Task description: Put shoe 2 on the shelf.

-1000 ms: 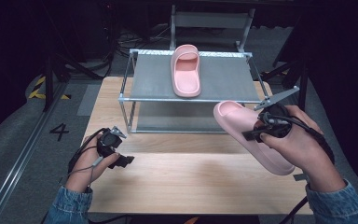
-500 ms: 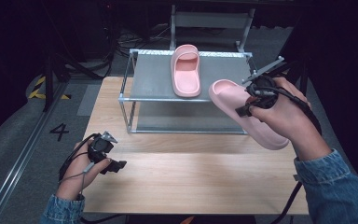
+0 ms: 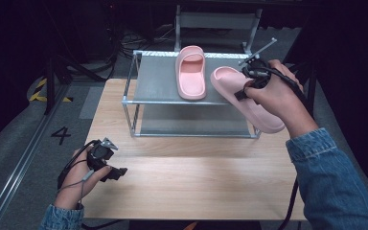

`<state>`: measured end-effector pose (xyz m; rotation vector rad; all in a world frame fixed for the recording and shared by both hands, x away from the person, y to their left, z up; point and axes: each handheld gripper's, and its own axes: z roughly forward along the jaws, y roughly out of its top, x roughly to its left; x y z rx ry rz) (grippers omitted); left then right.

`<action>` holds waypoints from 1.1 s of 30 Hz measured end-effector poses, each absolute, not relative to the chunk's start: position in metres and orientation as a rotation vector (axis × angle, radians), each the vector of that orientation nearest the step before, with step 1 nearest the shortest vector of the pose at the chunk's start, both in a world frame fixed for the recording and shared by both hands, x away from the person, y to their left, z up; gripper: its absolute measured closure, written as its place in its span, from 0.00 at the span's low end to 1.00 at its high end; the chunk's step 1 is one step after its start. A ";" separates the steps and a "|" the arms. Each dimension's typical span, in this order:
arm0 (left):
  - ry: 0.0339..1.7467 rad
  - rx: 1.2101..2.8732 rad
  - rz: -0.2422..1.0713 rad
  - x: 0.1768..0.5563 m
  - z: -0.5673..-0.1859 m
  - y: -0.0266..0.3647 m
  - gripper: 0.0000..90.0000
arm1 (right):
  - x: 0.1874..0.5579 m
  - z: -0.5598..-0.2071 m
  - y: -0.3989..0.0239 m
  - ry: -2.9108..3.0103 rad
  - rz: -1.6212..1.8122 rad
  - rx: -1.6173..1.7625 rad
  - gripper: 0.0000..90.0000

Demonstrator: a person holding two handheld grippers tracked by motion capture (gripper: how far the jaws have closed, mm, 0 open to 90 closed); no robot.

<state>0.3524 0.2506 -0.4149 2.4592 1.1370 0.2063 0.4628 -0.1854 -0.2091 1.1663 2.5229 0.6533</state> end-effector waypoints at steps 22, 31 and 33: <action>1.140 2.474 0.192 0.355 -0.418 0.253 0.20 | 0.527 -0.230 -0.165 2.510 0.475 1.237 0.92; 1.142 2.477 0.183 0.356 -0.419 0.251 0.20 | 0.529 -0.233 -0.165 2.488 0.497 1.211 0.79; 1.138 2.482 0.177 0.357 -0.419 0.250 0.20 | 0.525 -0.231 -0.169 2.476 0.525 1.206 0.76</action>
